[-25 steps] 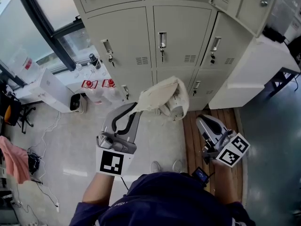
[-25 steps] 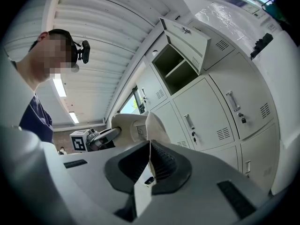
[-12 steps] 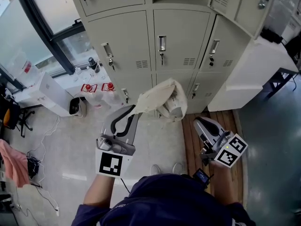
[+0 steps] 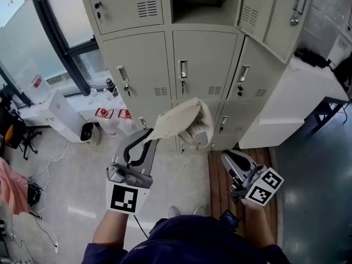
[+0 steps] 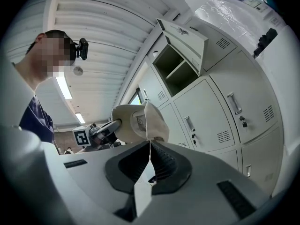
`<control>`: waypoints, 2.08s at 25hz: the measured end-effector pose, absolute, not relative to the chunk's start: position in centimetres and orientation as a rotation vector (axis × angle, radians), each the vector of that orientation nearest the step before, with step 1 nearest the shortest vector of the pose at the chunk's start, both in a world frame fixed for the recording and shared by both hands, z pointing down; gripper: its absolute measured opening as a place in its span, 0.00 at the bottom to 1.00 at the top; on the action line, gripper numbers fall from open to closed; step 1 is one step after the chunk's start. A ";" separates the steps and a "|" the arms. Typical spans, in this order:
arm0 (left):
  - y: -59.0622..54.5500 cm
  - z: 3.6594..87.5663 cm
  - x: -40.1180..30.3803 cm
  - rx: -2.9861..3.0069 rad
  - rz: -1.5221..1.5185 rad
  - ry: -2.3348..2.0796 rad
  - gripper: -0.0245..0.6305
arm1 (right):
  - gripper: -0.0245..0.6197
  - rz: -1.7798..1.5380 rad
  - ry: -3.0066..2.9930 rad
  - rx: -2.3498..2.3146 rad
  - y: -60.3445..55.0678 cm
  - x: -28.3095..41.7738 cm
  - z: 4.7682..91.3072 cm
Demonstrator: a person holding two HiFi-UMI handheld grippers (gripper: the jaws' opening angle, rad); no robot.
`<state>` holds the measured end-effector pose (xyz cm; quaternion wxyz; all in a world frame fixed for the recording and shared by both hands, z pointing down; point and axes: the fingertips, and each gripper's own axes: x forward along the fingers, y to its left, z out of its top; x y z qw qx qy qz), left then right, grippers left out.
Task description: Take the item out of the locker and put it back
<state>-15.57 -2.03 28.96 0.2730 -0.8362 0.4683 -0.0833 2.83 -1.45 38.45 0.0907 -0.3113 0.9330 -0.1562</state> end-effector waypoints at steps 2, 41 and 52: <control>-2.5 27.9 -14.3 -2.217 -0.227 1.274 0.07 | 0.05 -0.464 2.776 -0.895 -1.9 4.1 38.3; -17.6 10.2 -7.1 -1.642 -0.250 1.027 0.07 | 0.05 -0.348 2.739 -0.855 -17.1 5.4 36.0; -24.5 4.6 -7.5 -1.509 -0.277 0.907 0.07 | 0.05 -0.360 2.683 -0.927 -21.8 1.3 36.3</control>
